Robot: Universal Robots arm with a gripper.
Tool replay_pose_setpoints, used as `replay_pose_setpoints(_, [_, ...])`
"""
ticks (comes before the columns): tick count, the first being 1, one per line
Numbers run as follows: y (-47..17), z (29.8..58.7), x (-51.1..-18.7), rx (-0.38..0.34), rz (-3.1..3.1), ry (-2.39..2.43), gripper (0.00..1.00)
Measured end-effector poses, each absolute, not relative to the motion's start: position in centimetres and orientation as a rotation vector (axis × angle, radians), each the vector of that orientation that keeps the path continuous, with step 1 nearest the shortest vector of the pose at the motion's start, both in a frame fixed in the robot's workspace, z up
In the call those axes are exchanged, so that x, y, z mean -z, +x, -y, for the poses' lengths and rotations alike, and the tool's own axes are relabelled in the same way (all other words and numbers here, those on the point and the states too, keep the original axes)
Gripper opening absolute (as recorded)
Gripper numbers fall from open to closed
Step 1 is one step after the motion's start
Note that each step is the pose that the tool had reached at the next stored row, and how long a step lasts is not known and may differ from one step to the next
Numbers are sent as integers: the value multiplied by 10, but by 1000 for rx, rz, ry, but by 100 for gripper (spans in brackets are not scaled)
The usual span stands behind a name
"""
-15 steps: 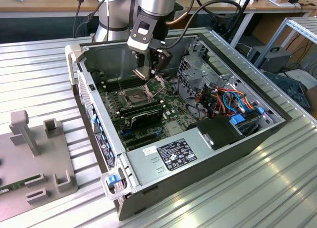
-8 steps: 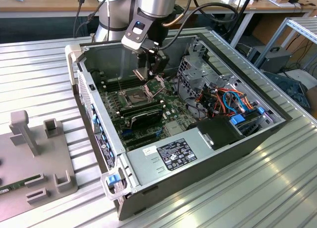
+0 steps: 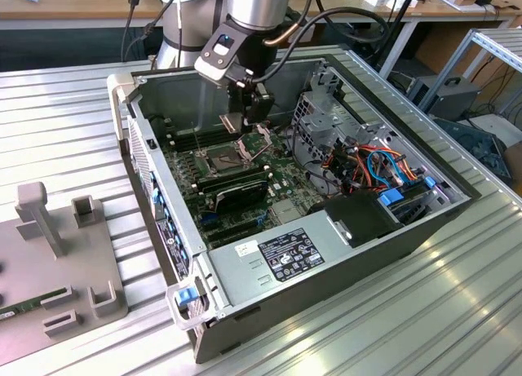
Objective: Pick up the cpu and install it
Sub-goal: 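Place the cpu into insertion slot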
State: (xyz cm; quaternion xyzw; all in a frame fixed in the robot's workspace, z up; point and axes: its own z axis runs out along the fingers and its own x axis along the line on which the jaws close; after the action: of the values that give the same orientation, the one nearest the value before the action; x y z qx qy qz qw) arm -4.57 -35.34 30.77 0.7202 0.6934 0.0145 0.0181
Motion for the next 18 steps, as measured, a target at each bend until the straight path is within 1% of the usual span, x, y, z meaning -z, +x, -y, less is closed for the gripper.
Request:
replay_pose_setpoints(5, [-55,353,-303,-87,-2136,2216,55])
replay_pose_setpoints(13, [-58,353,-284,-87,-2136,2216,55])
replay_pose_setpoints(18, [-58,353,-282,-87,-2136,2216,55])
